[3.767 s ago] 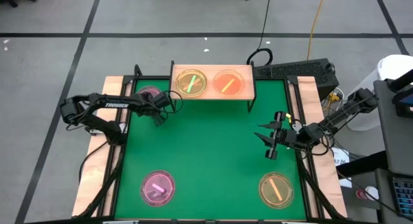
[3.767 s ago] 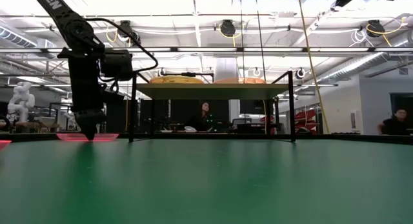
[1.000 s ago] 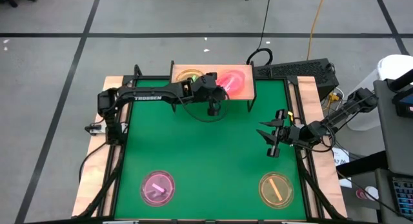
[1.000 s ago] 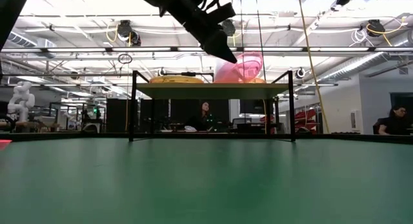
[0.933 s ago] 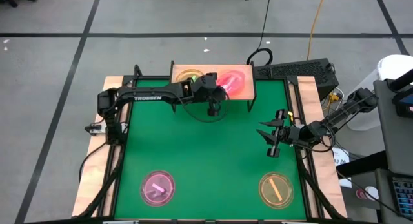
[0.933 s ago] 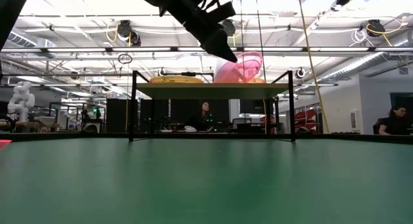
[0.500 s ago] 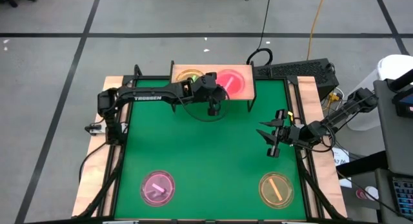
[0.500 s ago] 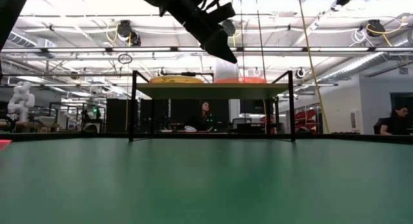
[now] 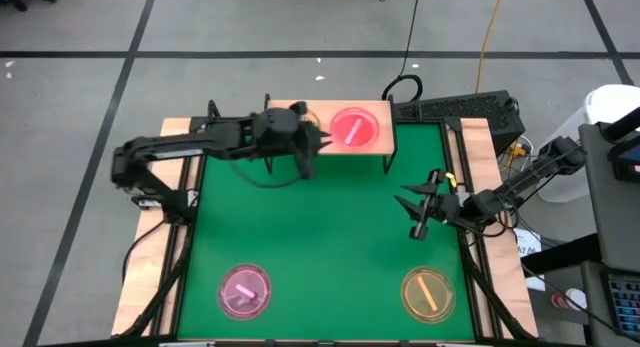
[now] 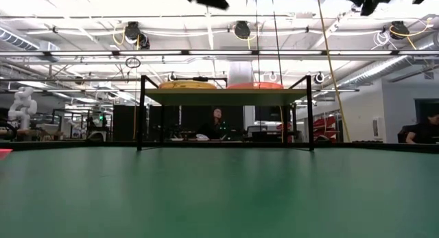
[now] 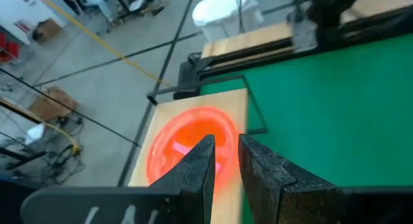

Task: Place and stack plates onto a shelf
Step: Stack the orange plate on top of the pink plate on the shelf

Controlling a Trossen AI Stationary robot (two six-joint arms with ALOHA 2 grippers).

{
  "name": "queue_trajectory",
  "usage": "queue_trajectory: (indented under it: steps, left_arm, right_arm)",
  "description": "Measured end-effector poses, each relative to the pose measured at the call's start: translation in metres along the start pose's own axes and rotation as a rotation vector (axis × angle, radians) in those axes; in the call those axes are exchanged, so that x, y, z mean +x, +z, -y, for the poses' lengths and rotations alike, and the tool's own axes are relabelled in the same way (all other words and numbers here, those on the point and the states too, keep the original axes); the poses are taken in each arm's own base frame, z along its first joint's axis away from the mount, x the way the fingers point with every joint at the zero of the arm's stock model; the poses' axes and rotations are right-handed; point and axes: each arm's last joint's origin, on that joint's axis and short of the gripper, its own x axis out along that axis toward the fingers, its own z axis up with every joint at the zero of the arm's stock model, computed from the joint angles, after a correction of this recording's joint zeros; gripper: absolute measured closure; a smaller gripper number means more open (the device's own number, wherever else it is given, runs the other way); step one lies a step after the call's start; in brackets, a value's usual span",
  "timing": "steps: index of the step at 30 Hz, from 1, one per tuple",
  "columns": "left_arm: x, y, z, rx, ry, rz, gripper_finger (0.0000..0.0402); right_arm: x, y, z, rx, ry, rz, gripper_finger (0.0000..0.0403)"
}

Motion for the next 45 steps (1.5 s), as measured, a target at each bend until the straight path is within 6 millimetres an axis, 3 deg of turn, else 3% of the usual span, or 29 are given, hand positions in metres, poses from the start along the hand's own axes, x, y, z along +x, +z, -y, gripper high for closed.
queue_trajectory:
  steps: [3,6,9,15,20,23,26,31,37,45]
  left_arm:
    - [-0.029,0.006,0.005,-0.022,-0.043,0.014,0.0325]
    - [-0.046,0.005,0.018,-0.014,-0.092,0.012,0.0325]
    - [-0.052,-0.001,0.034,-0.035,-0.128,0.041,0.0325]
    - [-0.053,-0.034,0.070,-0.038,-0.193,0.068,0.0325]
    - [-0.069,-0.055,0.077,-0.089,-0.165,0.176,0.0325]
    - [-0.080,-0.071,0.077,-0.143,-0.149,0.250,0.0325]
    - [-0.086,-0.086,0.079,-0.205,-0.135,0.329,0.0325]
    - [-0.081,-0.111,0.088,-0.240,-0.125,0.388,0.0325]
    - [-0.076,-0.123,0.094,-0.255,-0.125,0.396,0.0325]
    - [-0.077,-0.122,0.097,-0.252,-0.139,0.400,0.0325]
  right_arm:
    - [0.000,-0.003,-0.002,-0.014,0.004,-0.035,0.0280]
    - [0.005,0.000,-0.006,-0.051,0.027,-0.082,0.0280]
    - [0.012,0.007,-0.011,-0.075,0.059,-0.170,0.0280]
    - [0.023,0.023,-0.017,-0.029,0.132,-0.360,0.0280]
    - [0.021,0.021,-0.020,0.077,0.378,-0.541,0.0280]
    - [0.015,0.009,-0.018,0.212,0.456,-0.725,0.0280]
    - [0.005,-0.007,-0.013,0.334,0.416,-0.985,0.0280]
    - [-0.013,-0.026,-0.007,0.462,0.340,-1.392,0.0280]
    - [-0.020,-0.039,-0.012,0.595,0.365,-1.585,0.0280]
    - [-0.043,-0.087,-0.015,0.760,0.377,-1.702,0.0280]
